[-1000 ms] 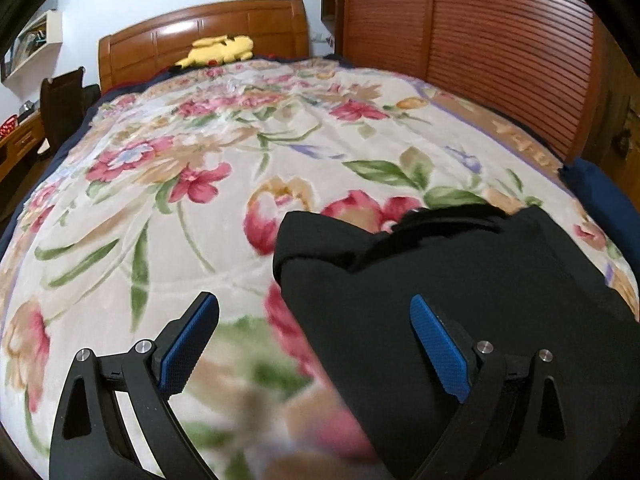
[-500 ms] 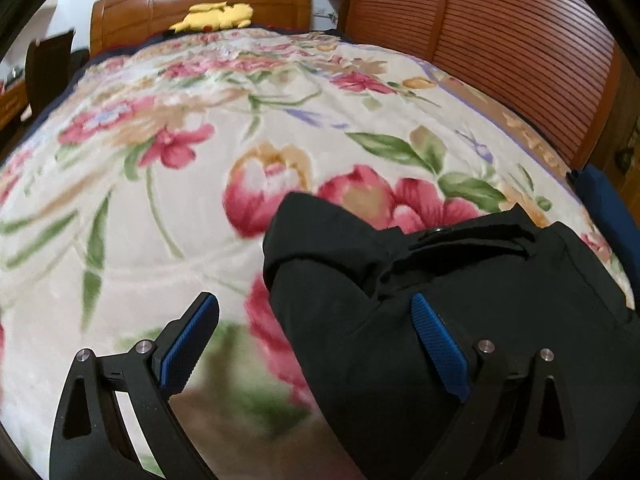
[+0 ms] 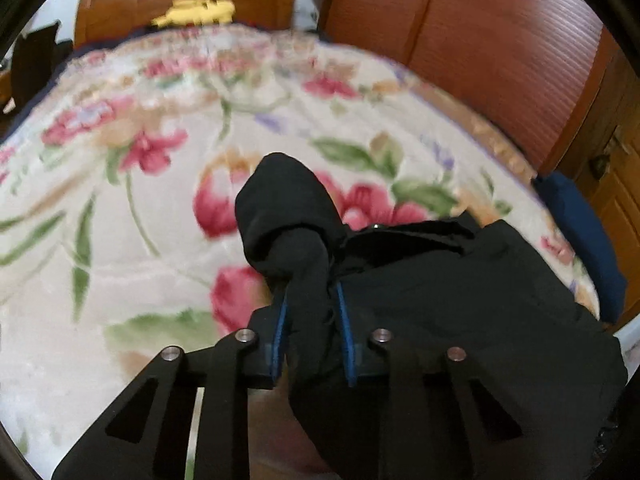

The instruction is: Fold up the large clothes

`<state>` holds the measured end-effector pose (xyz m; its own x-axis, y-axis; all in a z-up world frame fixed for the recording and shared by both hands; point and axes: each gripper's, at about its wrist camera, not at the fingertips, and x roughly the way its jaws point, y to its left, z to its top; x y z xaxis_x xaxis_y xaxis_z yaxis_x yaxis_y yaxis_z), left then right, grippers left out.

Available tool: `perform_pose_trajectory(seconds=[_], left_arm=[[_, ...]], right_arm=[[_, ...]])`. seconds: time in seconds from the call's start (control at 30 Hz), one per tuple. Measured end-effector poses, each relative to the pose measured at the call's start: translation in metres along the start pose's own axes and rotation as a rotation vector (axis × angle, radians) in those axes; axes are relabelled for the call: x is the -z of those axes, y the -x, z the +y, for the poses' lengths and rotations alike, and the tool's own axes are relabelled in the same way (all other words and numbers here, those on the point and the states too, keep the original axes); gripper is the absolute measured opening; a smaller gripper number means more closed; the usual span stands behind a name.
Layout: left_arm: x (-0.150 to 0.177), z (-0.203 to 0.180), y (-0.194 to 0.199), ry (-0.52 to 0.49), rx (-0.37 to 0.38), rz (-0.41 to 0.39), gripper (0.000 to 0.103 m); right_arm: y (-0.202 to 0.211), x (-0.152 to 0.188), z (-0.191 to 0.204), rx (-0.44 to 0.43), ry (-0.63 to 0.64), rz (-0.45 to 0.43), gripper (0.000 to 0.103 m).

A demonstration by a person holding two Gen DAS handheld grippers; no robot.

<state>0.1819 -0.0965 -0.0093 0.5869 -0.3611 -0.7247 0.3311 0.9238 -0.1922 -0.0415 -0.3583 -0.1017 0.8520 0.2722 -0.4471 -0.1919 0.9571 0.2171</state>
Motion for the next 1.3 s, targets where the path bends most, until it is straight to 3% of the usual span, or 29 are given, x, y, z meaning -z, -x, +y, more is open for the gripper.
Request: perform_pose_trajectory(seconds=[0.13,0.3,0.47,0.67,0.8,0.97,1.1,1.3], left_arm=[[-0.005,-0.028,0.03,-0.066,-0.042,-0.078,0.021],[-0.015,-0.057,0.059,-0.104,-0.034,-0.155,0.02],[-0.033,-0.098,0.066,-0.144,-0.022,-0.207,0.02],[-0.074,-0.175,0.062,-0.197,0.029,-0.252,0.02],[-0.099,-0.238,0.055,-0.247,0.083,-0.284,0.02],[-0.122,-0.314,0.036,-0.3,0.203,-0.318,0.02],[-0.128,-0.366,0.013,-0.328,0.268,-0.296,0.02],[-0.124,-0.425,-0.035,-0.371,0.29,-0.221,0.02]], right_arm=[[0.013,-0.011,-0.009,0.037,0.011,-0.042,0.004],[0.029,-0.025,-0.031,0.093,0.013,-0.081,0.004],[0.05,-0.041,-0.054,0.174,0.048,-0.115,0.004],[0.101,-0.073,-0.092,0.284,0.081,-0.176,0.004],[0.138,-0.087,-0.129,0.378,0.079,-0.202,0.004],[0.181,-0.09,-0.173,0.499,0.049,-0.216,0.004],[0.213,-0.084,-0.2,0.585,0.026,-0.212,0.004],[0.236,-0.071,-0.242,0.663,-0.046,-0.171,0.004]])
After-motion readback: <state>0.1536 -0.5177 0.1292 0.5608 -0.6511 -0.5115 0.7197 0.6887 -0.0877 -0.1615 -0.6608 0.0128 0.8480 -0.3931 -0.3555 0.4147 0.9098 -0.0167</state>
